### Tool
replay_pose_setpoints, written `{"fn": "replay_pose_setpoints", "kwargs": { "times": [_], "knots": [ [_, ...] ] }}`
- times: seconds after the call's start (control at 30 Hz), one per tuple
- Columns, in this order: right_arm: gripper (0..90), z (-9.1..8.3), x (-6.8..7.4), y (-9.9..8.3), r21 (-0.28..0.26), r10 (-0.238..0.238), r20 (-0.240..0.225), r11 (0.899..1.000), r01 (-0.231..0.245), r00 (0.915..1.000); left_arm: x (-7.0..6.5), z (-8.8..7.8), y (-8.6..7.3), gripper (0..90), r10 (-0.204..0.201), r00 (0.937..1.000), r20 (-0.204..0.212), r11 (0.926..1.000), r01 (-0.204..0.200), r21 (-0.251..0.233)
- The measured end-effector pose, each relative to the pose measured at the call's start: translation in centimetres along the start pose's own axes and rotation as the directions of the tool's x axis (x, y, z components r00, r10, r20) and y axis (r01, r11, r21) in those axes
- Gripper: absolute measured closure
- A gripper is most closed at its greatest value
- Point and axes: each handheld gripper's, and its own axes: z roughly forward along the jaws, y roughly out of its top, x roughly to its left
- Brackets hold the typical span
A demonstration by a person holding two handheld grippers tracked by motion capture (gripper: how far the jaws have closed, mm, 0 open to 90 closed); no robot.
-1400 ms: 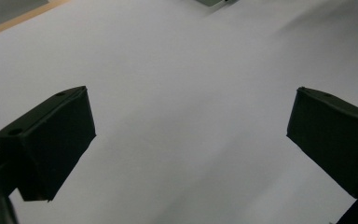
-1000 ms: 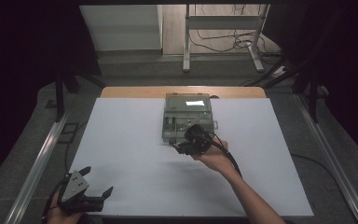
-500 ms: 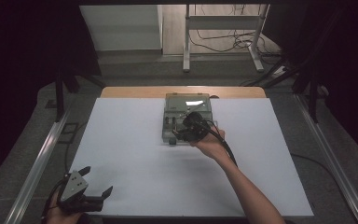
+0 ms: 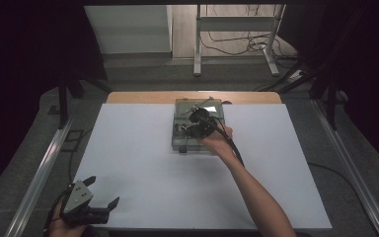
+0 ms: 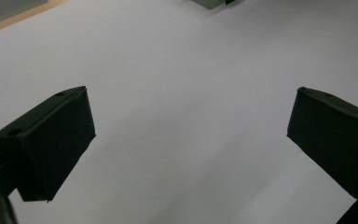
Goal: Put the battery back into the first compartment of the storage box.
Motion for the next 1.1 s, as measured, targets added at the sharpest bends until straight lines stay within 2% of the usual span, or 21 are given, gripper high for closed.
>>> {"fn": "replay_pose_setpoints", "kwargs": {
  "times": [0.3,0.47,0.6,0.7,0.8,0.93,1.1],
  "knots": [
    [76.3,1.7,-0.9,2.3,0.003,0.018,0.048,1.0,-0.018,0.9987,0.0,0.0,0.0,1.5,-0.002,1.0,0.004,1.0,0.002,-0.002],
    [76.3,3.5,-1.1,3.4,0.034,0.027,0.085,0.999,-0.03,0.9961,0.1,0.0,0.0,1.5,-0.003,1.0,0.005,1.0,0.003,-0.004],
    [76.3,4.8,-1.5,3.7,0.046,0.048,0.096,0.998,-0.052,0.9942,0.1,0.0,0.0,1.5,-0.003,1.0,0.008,1.0,0.003,-0.004],
    [75.2,5.6,-1.8,3.8,0.058,0.046,0.103,0.997,-0.052,0.9937,0.1,0.0,0.0,1.5,-0.004,0.9999,0.01,1.0,0.004,-0.005],
    [64.8,6.1,-2.0,3.9,0.047,0.053,0.11,0.997,-0.059,0.9925,0.1,0.0,0.0,1.5,-0.003,1.0,0.009,1.0,0.003,-0.006],
    [54.5,5.7,-2.0,3.8,0.032,0.056,0.108,0.998,-0.06,0.9926,0.1,0.0,0.0,1.5,-0.003,0.9999,0.01,1.0,0.003,-0.005],
    [45.2,4.6,-2.1,3.7,0.023,0.053,0.067,0.998,-0.055,0.9963,0.1,0.0,0.0,1.5,-0.002,1.0,0.01,1.0,0.002,-0.006]
  ]
}}
